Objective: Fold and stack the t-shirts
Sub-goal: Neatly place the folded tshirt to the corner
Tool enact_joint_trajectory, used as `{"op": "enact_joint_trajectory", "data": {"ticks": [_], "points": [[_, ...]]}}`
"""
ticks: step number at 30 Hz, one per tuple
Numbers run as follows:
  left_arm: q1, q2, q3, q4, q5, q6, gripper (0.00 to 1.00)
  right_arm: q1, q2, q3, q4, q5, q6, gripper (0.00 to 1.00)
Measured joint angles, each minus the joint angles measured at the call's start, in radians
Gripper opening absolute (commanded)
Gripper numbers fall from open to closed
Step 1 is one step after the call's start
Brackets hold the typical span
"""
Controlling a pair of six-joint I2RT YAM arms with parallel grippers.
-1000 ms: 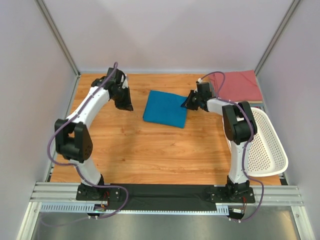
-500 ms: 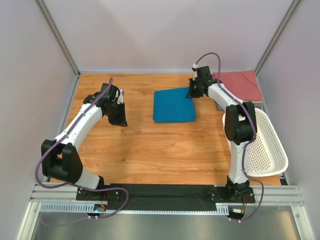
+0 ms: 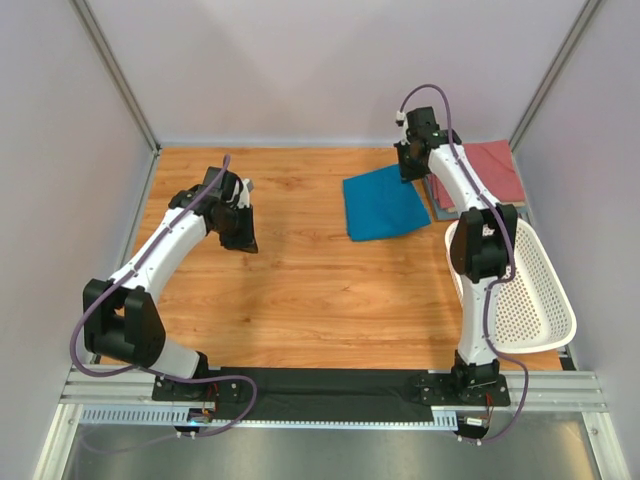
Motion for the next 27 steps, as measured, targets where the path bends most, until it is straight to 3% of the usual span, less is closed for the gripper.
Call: {"op": "enact_joint_trajectory", "data": {"ticks": [5, 14, 16, 18, 20, 21, 27], "points": [[-0.009, -0.011, 0.0, 0.0, -0.006, 0.003, 0.2, -0.054, -0.026, 0.071, -0.13, 0.054, -0.076, 0.0], [-0.011, -0.017, 0.0, -0.001, -0.022, 0.008, 0.2, -0.308, 0.013, 0.552, -0.292, -0.002, -0.181, 0.0], [-0.011, -0.013, 0.0, -0.002, -0.022, 0.008, 0.2, -0.374, 0.013, 0.532, -0.245, -0.025, -0.187, 0.1], [-0.011, 0.0, 0.0, -0.003, -0.022, 0.011, 0.21, -0.428, 0.043, 0.503, -0.19, -0.038, -0.185, 0.36], [-0.011, 0.02, 0.0, -0.006, -0.022, 0.016, 0.21, -0.472, 0.124, 0.498, -0.084, -0.048, -0.176, 0.72], [-0.011, 0.032, 0.0, -0.008, -0.022, 0.018, 0.21, -0.486, 0.171, 0.498, -0.031, -0.051, -0.174, 0.79], [-0.011, 0.063, 0.0, -0.015, -0.036, 0.023, 0.22, -0.512, 0.423, 0.45, 0.185, -0.001, -0.157, 0.81]]}}
